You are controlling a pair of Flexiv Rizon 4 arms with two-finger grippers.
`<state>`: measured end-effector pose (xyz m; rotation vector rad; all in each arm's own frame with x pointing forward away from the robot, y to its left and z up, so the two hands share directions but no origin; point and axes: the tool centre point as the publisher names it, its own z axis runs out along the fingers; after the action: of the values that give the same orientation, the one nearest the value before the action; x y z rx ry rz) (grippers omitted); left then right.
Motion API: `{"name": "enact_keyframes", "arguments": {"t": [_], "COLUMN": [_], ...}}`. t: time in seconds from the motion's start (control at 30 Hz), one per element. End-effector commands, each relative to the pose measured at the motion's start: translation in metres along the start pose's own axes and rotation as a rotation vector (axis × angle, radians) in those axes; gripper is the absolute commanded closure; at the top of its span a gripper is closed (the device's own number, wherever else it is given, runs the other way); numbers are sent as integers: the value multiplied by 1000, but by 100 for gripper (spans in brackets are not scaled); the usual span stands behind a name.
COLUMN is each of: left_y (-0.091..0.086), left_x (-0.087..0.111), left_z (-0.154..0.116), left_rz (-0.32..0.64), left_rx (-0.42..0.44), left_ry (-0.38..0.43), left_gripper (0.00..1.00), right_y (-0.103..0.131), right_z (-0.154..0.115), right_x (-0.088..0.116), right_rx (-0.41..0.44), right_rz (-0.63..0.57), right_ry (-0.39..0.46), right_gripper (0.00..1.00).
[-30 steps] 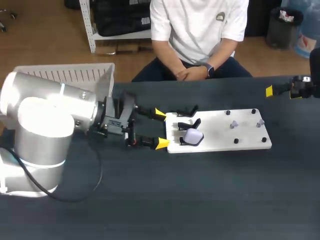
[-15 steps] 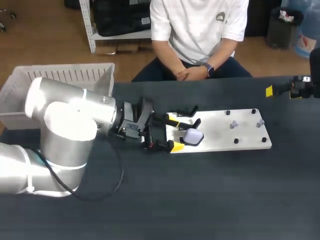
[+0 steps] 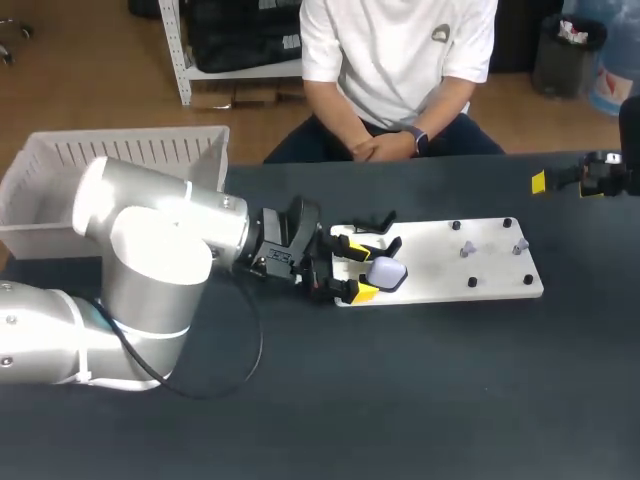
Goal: Pick up each earbud case from the left stands, insert the matching earbuds, close the lid, and place the case in the box.
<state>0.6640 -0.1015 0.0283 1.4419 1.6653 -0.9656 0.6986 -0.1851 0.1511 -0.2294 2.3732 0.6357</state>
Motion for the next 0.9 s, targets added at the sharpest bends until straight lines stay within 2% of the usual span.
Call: {"name": "enact_keyframes", "arguments": {"t": [0.03,0.73,0.83,0.9], "left_y": [5,5,5,5], "left_x": [-1,-3,-2,-2], "left_z": [6,34,34,34], "left_rz": [-6,-16,-21,-23], "left_rx": [9,69,73,74], "left_ry": [7,2,3,3], "left_gripper": [23,31,33,40], "right_y": [-1,-1,-1,-1], "right_z": [1,1,1,1], "right_x": [0,0,0,0], "right_rx": [-4,-4,-4,-4], "right_rz": [-1,-1,-1,-1], "right_ry": [1,1,1,1], "right_gripper": [0,0,0,0]}}
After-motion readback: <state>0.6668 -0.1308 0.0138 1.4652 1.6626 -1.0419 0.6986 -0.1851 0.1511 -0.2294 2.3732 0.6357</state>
